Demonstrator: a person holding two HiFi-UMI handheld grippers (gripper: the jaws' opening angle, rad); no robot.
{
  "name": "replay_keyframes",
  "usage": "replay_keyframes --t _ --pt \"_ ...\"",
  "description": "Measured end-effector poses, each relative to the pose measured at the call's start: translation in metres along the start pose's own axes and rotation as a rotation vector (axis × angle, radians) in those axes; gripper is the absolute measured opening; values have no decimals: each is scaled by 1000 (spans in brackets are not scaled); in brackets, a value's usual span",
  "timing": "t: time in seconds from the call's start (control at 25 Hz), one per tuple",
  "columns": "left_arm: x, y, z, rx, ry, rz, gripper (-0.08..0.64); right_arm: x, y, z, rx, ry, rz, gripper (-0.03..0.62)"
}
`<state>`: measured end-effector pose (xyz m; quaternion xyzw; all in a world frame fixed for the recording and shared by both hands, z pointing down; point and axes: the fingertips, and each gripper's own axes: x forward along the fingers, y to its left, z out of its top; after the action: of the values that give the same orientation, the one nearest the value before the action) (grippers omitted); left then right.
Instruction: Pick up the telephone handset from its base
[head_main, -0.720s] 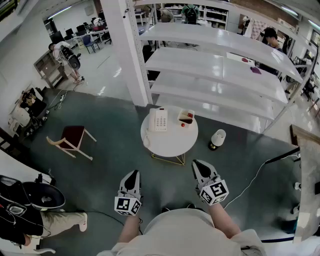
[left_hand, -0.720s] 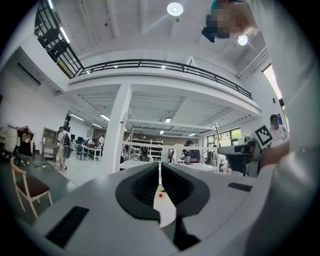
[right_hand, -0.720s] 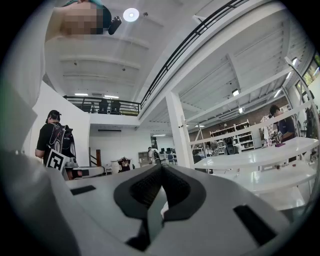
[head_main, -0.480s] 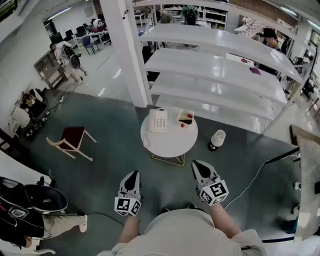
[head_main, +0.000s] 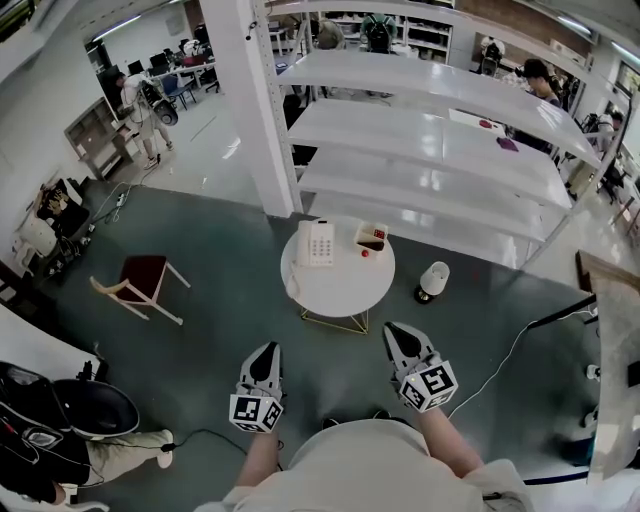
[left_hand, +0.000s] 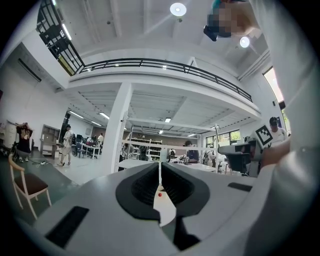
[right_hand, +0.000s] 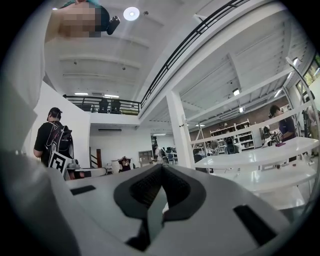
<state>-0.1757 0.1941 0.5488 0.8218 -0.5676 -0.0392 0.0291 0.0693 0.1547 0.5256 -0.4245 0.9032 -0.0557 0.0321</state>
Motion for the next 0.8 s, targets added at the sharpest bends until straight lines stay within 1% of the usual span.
replay_keyframes --t 0.16,0.56,0.8 --pt "-5 4 3 9 -16 -22 28 2 7 -2 0 5 -13 9" --pt "-21 25 0 10 -15 -39 28 6 28 -13 6 4 -42 9" --pt "-19 34 -5 -9 2 -47 28 7 23 -19 26 8 -76 9"
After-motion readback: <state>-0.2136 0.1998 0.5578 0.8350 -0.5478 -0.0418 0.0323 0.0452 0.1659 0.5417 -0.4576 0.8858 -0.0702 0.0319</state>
